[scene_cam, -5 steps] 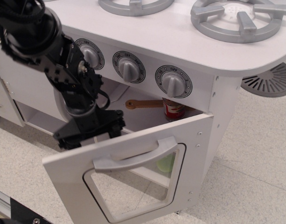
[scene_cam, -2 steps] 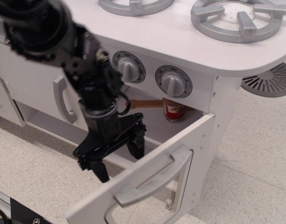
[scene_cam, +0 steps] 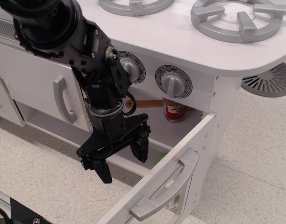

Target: Open oven

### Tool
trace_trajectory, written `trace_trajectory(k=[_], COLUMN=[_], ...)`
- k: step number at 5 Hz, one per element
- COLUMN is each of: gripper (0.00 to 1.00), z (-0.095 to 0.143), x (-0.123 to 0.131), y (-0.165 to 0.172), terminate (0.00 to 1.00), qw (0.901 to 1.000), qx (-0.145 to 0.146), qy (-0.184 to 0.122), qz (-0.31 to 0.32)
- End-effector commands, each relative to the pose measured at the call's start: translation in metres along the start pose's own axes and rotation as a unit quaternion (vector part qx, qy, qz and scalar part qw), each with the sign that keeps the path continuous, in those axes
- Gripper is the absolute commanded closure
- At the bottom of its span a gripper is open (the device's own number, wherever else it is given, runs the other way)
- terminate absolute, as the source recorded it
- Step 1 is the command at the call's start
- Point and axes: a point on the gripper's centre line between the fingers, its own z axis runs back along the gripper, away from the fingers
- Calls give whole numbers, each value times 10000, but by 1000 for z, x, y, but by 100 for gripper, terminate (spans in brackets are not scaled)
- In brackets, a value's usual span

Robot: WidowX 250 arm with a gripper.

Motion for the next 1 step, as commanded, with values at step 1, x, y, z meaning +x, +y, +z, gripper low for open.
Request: trace_trajectory(k=[1], gripper=[0], z=[7], x=[0], y=[-7], terminate=[100], qw=[9999], qx=[-94], qy=[-50], qz=[-4])
